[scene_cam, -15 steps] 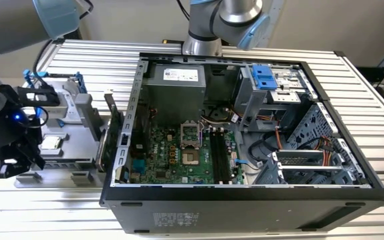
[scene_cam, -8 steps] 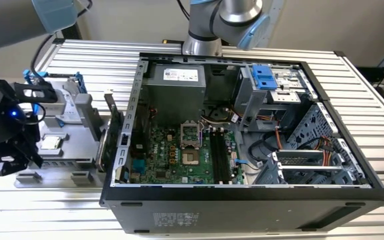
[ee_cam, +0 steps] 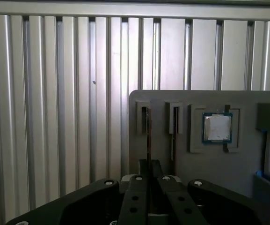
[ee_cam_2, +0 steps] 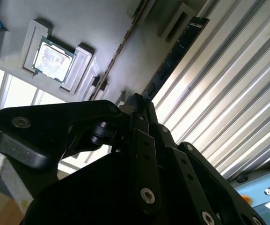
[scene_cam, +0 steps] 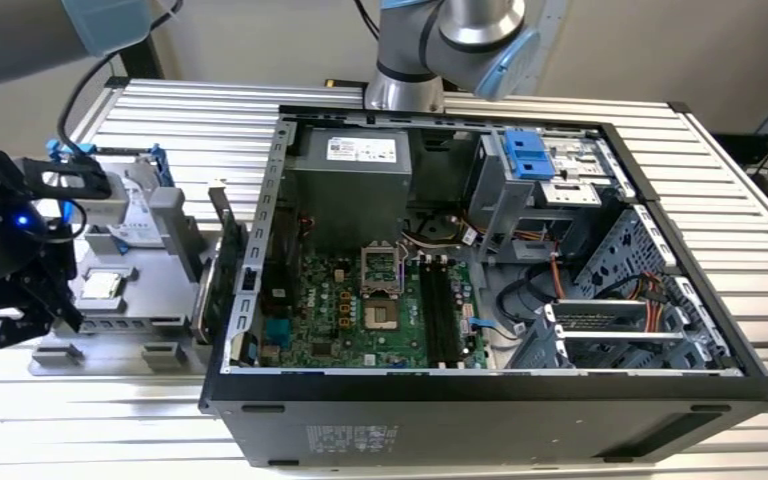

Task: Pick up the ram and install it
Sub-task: 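Pick up the ram and move it above insertion slot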

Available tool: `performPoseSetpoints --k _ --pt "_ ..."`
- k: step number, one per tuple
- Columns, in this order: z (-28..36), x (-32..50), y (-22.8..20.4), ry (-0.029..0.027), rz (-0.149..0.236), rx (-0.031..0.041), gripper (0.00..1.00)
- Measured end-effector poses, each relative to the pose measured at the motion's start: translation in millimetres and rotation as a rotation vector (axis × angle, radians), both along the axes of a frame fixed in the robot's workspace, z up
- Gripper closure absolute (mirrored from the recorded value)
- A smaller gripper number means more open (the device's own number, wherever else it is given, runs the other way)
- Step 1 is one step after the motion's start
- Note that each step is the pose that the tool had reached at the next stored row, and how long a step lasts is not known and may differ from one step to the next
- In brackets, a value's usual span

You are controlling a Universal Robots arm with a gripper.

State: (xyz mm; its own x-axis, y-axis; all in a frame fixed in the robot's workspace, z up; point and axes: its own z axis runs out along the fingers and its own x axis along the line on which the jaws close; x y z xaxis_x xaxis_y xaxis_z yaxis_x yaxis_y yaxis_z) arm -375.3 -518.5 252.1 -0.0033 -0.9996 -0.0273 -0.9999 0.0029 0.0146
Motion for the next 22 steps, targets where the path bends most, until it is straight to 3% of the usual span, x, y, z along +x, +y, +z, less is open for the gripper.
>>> performPoseSetpoints --k 15,22 --pt "19.6 -1.0 0.0 0.0001 -0.001 -0.0001 1.0" --pt "36.2 -1.7 0.0 0.0002 -0.001 -0.0003 1.0"
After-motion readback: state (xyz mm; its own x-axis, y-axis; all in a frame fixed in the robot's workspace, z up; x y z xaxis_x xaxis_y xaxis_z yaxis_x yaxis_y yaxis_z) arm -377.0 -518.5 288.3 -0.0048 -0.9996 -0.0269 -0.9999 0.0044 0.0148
